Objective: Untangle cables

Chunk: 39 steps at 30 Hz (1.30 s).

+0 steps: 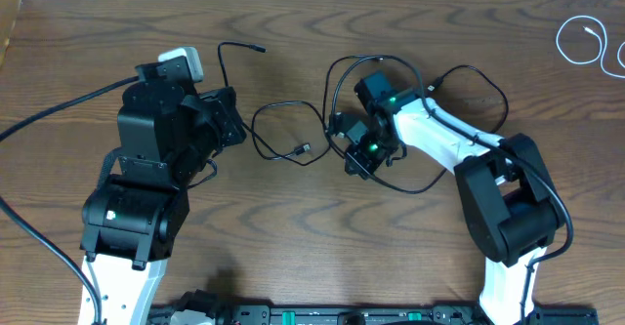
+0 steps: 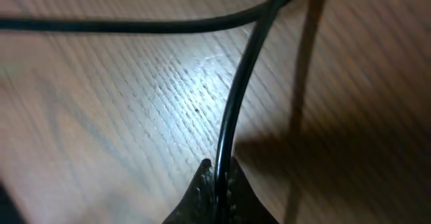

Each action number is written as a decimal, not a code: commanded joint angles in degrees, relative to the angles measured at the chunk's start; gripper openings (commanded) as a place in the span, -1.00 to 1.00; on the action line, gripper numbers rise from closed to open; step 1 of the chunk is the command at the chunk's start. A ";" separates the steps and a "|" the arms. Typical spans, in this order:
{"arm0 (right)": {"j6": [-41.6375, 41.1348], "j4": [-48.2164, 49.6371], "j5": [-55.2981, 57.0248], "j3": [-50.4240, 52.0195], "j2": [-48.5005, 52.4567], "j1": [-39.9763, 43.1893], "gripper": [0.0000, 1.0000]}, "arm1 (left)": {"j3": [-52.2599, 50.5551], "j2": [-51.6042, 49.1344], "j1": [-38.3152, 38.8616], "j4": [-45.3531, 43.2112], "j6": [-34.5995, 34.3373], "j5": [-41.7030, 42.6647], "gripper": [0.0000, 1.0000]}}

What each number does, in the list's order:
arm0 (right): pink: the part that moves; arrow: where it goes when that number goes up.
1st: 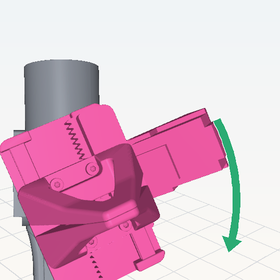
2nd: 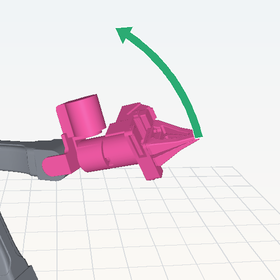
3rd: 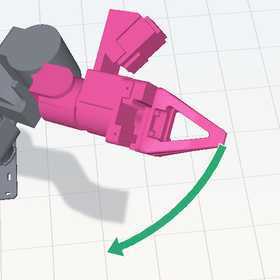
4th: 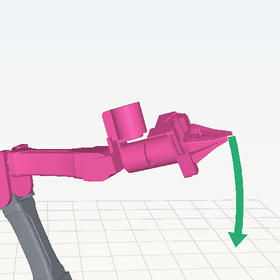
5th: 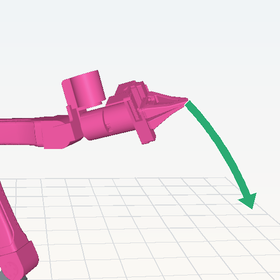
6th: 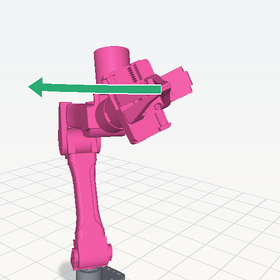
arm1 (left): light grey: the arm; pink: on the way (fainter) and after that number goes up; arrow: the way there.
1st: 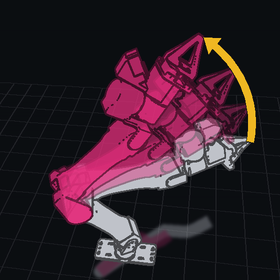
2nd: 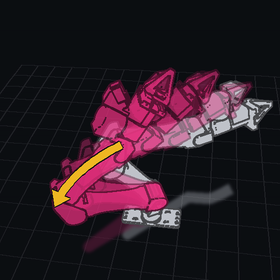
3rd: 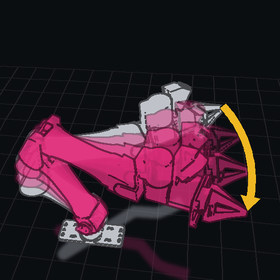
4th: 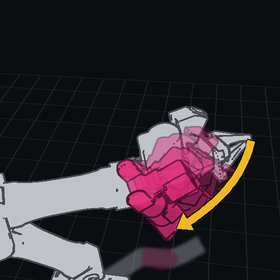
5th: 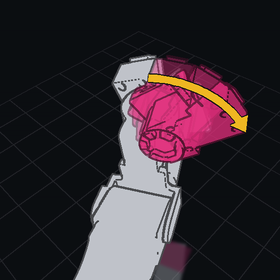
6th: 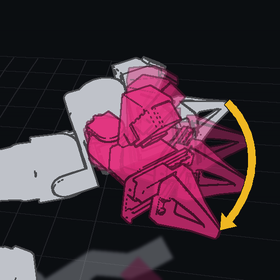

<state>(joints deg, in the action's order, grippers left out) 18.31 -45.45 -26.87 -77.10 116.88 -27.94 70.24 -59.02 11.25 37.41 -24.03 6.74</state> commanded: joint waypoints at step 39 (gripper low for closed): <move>-31.58 10.23 19.71 -49.27 -21.49 64.50 -0.98 | 1.62 -13.62 -14.49 7.93 5.33 -11.65 -0.86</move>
<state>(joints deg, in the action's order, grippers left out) -12.82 -37.93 -11.35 -125.93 93.41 37.34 70.46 -72.64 -3.01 45.56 -19.44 -6.09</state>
